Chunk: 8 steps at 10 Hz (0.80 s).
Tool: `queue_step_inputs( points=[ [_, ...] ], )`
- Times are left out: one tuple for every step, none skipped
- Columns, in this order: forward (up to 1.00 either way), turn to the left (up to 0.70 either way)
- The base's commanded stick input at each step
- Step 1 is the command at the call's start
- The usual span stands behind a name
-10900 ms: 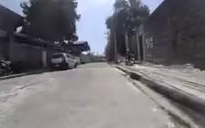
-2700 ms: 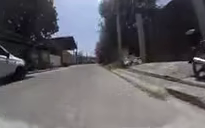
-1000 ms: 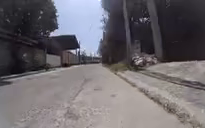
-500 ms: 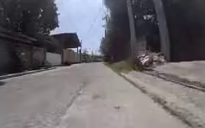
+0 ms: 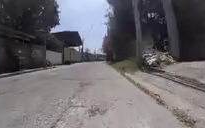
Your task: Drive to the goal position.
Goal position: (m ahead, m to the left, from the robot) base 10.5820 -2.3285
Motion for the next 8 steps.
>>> queue_step_inputs(
  points=[
    [1.0, 0.03],
    [1.0, 0.03],
    [1.0, 0.03],
    [1.0, 0.03],
    [1.0, 0.03],
    [1.0, 0.03],
    [1.0, 0.03],
    [1.0, 0.03]
  ],
)
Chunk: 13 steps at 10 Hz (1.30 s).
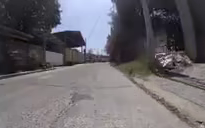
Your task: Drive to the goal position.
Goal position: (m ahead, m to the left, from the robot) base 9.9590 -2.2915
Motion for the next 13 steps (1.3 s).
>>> queue_step_inputs(
  points=[
    [1.0, 0.03],
    [1.0, 0.03],
    [1.0, 0.03],
    [1.0, 0.03],
    [1.0, 0.03],
    [1.0, 0.03],
    [1.0, 0.03],
    [1.0, 0.03],
    [1.0, 0.03],
    [1.0, 0.03],
    [1.0, 0.03],
    [1.0, 0.03],
    [1.0, -0.25]
  ],
)
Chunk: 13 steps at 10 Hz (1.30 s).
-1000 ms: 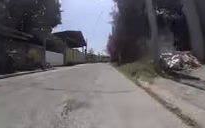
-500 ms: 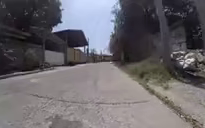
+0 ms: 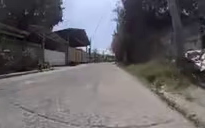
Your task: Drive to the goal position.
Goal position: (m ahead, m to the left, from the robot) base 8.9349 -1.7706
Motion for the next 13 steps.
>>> queue_step_inputs(
  points=[
    [1.0, -0.37],
    [1.0, -0.37],
    [1.0, -0.37],
    [1.0, -0.13],
    [1.0, 0.03],
    [1.0, 0.03],
    [1.0, 0.03],
    [1.0, 0.03],
    [1.0, 0.03],
    [1.0, 0.03],
    [1.0, 0.03],
    [1.0, 0.03],
    [1.0, 0.03]
  ],
)
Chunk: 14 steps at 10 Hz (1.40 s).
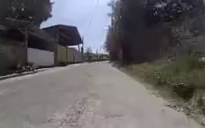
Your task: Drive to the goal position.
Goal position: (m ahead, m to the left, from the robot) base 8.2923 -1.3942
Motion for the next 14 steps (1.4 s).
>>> queue_step_inputs(
  points=[
    [1.0, 0.03],
    [1.0, 0.03],
    [1.0, 0.03],
    [1.0, 0.03],
    [1.0, -0.05],
    [1.0, -0.37],
    [1.0, -0.37],
    [1.0, -0.34],
    [1.0, -0.03],
    [1.0, 0.03],
    [1.0, 0.03],
    [1.0, 0.03],
    [1.0, 0.03],
    [1.0, 0.03]
  ],
)
